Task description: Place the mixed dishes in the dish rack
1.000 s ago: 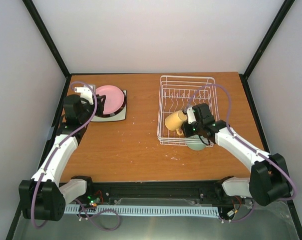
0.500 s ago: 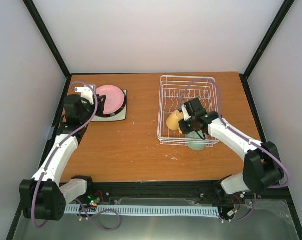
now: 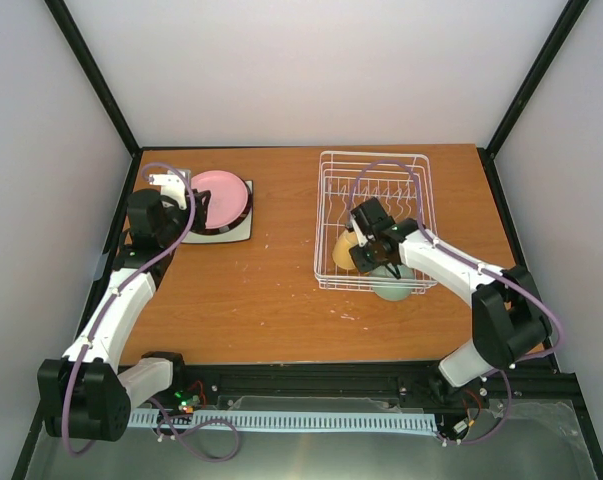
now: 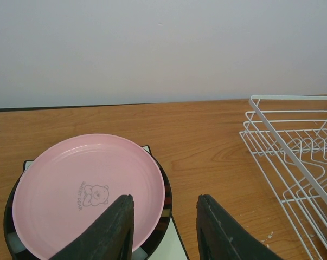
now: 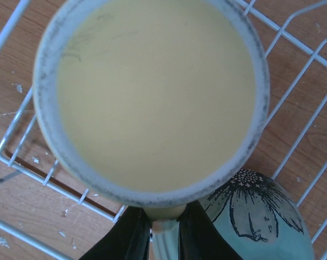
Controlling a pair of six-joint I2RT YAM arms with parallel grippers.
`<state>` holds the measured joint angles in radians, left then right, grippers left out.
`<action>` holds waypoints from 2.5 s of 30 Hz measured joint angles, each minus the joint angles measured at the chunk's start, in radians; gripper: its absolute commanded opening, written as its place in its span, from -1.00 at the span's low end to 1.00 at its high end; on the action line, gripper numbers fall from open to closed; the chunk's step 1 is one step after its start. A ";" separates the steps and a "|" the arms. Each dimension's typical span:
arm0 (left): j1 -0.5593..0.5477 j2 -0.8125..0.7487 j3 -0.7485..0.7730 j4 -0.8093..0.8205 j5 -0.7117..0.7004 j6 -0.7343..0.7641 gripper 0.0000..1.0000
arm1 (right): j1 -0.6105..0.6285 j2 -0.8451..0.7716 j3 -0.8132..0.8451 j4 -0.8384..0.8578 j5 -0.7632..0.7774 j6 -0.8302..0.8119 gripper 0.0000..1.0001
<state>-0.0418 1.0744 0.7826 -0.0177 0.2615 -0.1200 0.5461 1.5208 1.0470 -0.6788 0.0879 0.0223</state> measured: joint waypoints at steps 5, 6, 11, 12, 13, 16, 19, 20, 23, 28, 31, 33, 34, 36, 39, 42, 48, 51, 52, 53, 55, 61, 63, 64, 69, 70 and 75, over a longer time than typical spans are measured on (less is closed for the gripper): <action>0.000 0.004 0.000 -0.002 -0.004 0.000 -0.34 | 0.011 0.019 0.018 -0.014 0.028 -0.004 -0.94; 0.000 0.004 0.000 -0.003 -0.004 0.000 -0.34 | 0.013 0.024 0.021 -0.015 0.033 -0.004 -0.94; 0.000 0.004 0.000 -0.006 -0.006 0.001 -0.33 | 0.019 0.037 0.029 -0.013 0.047 -0.004 -0.62; 0.000 0.004 0.000 -0.006 -0.007 0.002 -0.33 | 0.019 0.037 0.029 -0.014 0.048 -0.004 -0.52; 0.000 0.004 0.000 -0.006 -0.007 0.003 -0.33 | 0.019 0.037 0.029 -0.014 0.051 -0.003 -0.38; 0.000 0.008 0.000 -0.006 -0.006 0.004 -0.33 | 0.021 0.037 0.034 -0.014 0.062 0.000 -0.21; 0.000 0.022 0.001 -0.008 -0.006 0.005 -0.33 | 0.021 0.037 0.039 -0.010 0.071 0.007 -0.12; 0.000 0.026 0.001 -0.010 -0.005 0.005 -0.33 | 0.021 0.037 0.039 -0.008 0.073 0.010 -0.11; 0.000 0.037 0.006 -0.024 -0.005 0.005 -0.33 | 0.021 0.034 0.039 -0.005 0.079 0.013 -0.07; 0.011 0.057 0.039 -0.058 0.004 0.005 -0.33 | 0.021 -0.013 0.039 -0.002 0.082 0.027 0.00; 0.080 0.094 0.082 -0.087 0.070 0.001 -0.35 | 0.021 -0.084 0.040 -0.005 0.086 0.044 0.02; 0.163 0.139 0.125 -0.126 0.140 -0.002 -0.35 | 0.022 -0.150 0.045 -0.013 0.101 0.058 0.01; 0.198 0.166 0.147 -0.144 0.167 -0.002 -0.35 | 0.022 -0.182 0.049 -0.017 0.114 0.066 0.00; 0.261 0.236 0.204 -0.193 0.227 0.001 -0.35 | 0.020 -0.262 0.059 -0.016 0.153 0.079 -0.01; 0.309 0.340 0.263 -0.258 0.300 0.007 -0.43 | -0.015 -0.391 0.092 -0.003 0.152 0.106 -0.01; 0.334 0.461 0.309 -0.323 0.381 0.016 -0.61 | -0.099 -0.410 0.178 0.008 0.051 0.141 -0.10; 0.360 0.663 0.376 -0.423 0.442 0.036 -0.61 | -0.135 -0.254 0.258 0.063 -0.189 0.174 -0.11; 0.360 0.681 0.384 -0.459 0.439 0.041 -0.62 | -0.135 -0.199 0.233 0.058 -0.265 0.180 -0.11; 0.360 0.684 0.393 -0.467 0.439 0.044 -0.62 | -0.135 -0.190 0.231 0.056 -0.284 0.180 -0.11; 0.360 0.691 0.410 -0.475 0.439 0.047 -0.63 | -0.135 -0.185 0.231 0.055 -0.297 0.180 -0.10; 0.360 0.709 0.446 -0.479 0.438 0.052 -0.62 | -0.135 -0.185 0.231 0.056 -0.320 0.180 -0.10; 0.361 0.745 0.510 -0.496 0.418 0.061 -0.49 | -0.135 -0.181 0.231 0.059 -0.356 0.177 -0.09; 0.361 0.755 0.533 -0.510 0.407 0.064 -0.48 | -0.135 -0.179 0.231 0.060 -0.362 0.177 -0.08; 0.362 0.763 0.548 -0.515 0.401 0.067 -0.46 | -0.135 -0.178 0.231 0.060 -0.364 0.177 -0.06; 0.370 0.809 0.591 -0.523 0.369 0.070 -0.38 | -0.135 -0.175 0.231 0.060 -0.376 0.175 -0.04; 0.372 0.813 0.591 -0.525 0.361 0.071 -0.37 | -0.135 -0.174 0.231 0.060 -0.378 0.175 -0.04; 0.373 0.835 0.603 -0.533 0.321 0.077 -0.37 | -0.135 -0.166 0.231 0.060 -0.385 0.173 -0.04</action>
<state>0.3309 1.9099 1.3853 -0.5510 0.5827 -0.0429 0.4110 1.3548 1.2778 -0.6193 -0.2974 0.1955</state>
